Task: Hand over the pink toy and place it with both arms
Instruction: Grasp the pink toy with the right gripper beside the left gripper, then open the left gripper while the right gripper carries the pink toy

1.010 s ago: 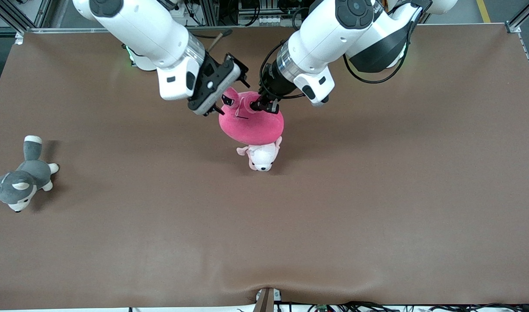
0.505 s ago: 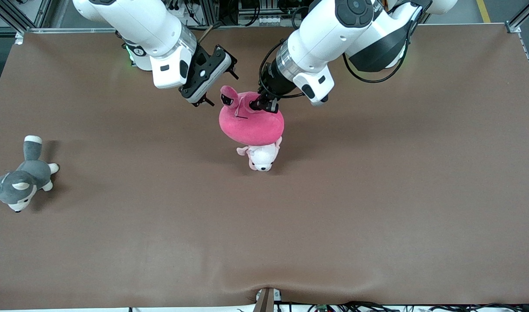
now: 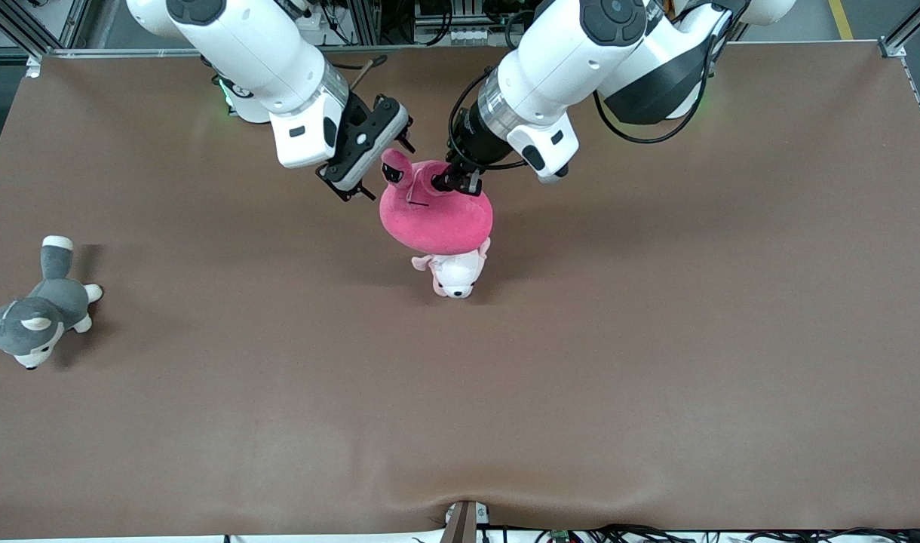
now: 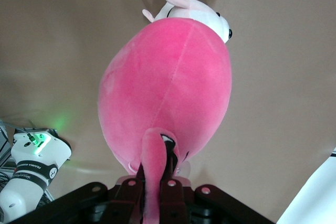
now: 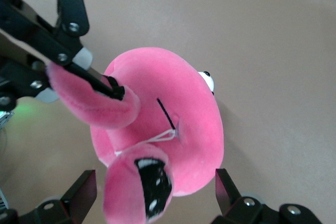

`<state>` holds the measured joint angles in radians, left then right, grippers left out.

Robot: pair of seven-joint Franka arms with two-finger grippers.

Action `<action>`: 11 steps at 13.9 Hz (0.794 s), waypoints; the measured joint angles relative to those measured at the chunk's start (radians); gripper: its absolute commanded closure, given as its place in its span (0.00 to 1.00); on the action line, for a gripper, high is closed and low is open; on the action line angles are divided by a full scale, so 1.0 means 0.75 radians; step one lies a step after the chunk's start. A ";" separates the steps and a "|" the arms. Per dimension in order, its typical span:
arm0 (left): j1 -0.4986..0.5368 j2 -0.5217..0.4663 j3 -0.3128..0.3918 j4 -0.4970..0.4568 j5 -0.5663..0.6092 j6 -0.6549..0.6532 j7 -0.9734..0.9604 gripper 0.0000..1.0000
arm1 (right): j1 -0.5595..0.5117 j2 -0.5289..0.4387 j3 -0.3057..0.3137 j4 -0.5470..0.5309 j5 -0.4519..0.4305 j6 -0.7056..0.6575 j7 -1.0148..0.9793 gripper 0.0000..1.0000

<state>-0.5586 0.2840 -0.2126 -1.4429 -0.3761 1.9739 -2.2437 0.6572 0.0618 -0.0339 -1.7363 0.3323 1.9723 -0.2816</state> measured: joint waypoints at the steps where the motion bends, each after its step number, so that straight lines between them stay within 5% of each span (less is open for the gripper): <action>1: -0.002 0.000 0.000 0.000 0.000 0.000 0.000 1.00 | 0.007 0.011 0.001 -0.003 0.000 0.013 0.000 1.00; 9: -0.008 0.001 0.000 0.000 0.015 0.004 0.000 1.00 | 0.012 0.033 0.002 -0.003 0.000 0.011 -0.001 1.00; 10: -0.008 0.001 0.000 0.000 0.019 0.006 0.000 0.80 | 0.013 0.033 0.002 -0.002 0.000 0.008 0.000 1.00; 11: -0.008 0.001 0.001 0.000 0.021 0.008 0.000 0.21 | 0.012 0.032 0.000 -0.002 0.000 0.003 0.000 1.00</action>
<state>-0.5647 0.2851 -0.2116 -1.4429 -0.3605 1.9796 -2.2437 0.6665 0.0858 -0.0336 -1.7376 0.3321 1.9747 -0.2818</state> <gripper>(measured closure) 0.894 0.881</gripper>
